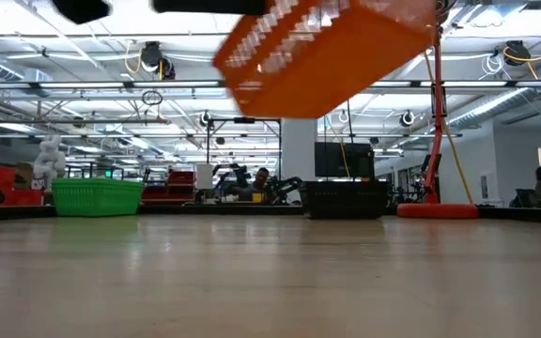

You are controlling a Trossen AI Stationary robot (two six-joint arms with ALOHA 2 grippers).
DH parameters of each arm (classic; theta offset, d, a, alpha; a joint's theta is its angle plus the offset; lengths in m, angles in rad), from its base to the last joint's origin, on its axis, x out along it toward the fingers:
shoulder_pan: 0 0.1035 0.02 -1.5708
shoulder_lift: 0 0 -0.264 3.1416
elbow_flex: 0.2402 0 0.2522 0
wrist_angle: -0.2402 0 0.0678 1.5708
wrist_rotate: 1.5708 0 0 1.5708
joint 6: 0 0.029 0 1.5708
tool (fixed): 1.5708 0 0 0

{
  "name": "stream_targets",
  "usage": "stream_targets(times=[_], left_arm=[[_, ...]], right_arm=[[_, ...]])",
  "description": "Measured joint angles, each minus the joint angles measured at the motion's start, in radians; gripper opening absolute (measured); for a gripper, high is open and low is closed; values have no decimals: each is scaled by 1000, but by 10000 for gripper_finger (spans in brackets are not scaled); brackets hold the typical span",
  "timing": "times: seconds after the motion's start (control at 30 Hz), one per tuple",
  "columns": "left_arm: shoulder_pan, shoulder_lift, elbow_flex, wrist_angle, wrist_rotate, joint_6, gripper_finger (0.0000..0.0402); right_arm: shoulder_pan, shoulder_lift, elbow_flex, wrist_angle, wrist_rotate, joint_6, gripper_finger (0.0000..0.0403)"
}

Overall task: Stack baskets by color
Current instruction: Stack the left orange bin on top of the right orange bin

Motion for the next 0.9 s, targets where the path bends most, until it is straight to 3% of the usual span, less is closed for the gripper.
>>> stream_targets(times=[0.27,0.43,0.57,0.9], left_arm=[[5,210,258,-137,0,101,7],[3,310,381,-189,0,122,20],[0,366,428,-204,1,151,13],[-9,362,436,-227,-38,167,20]], right_arm=[[-38,2,2,-131,-108,18,141],[-53,6,-5,-219,-116,18,141],[-75,7,-37,-211,-208,-2,146],[-130,5,-111,-116,-240,-44,208]])
